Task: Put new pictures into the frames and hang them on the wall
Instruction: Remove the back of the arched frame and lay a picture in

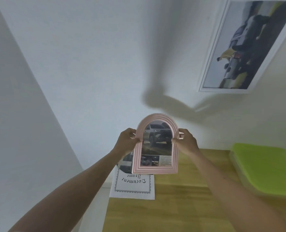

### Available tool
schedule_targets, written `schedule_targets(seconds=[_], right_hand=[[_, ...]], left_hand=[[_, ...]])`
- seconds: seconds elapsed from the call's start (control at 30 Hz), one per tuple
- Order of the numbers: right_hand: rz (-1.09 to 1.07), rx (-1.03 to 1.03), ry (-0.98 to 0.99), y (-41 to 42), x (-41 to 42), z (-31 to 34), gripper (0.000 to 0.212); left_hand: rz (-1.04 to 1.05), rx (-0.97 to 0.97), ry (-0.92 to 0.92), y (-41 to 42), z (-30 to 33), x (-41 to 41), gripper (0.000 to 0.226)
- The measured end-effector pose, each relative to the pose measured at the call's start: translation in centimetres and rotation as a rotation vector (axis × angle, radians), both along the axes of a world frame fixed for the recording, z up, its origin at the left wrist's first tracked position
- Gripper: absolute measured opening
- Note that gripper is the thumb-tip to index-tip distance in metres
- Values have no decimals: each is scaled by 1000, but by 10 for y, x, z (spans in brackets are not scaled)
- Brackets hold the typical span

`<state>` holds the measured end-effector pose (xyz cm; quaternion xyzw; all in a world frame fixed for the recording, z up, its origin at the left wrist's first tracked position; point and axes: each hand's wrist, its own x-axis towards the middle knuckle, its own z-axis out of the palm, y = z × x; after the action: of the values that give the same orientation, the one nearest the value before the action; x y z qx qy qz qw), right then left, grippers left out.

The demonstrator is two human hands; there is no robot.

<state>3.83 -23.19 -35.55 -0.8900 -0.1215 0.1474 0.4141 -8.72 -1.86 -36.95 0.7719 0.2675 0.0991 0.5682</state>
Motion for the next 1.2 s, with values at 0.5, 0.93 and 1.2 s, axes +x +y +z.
schedule_targets(seconds=[0.5, 0.93, 1.2], right_hand=[[-23, 226, 99, 68, -26, 27, 45], [188, 225, 209, 29, 5, 29, 36], [261, 277, 263, 12, 13, 30, 37]], left_hand=[[-107, 586, -77, -54, -16, -13, 23], [-147, 586, -86, -13, -30, -7, 66], [-87, 169, 65, 15, -34, -4, 66]])
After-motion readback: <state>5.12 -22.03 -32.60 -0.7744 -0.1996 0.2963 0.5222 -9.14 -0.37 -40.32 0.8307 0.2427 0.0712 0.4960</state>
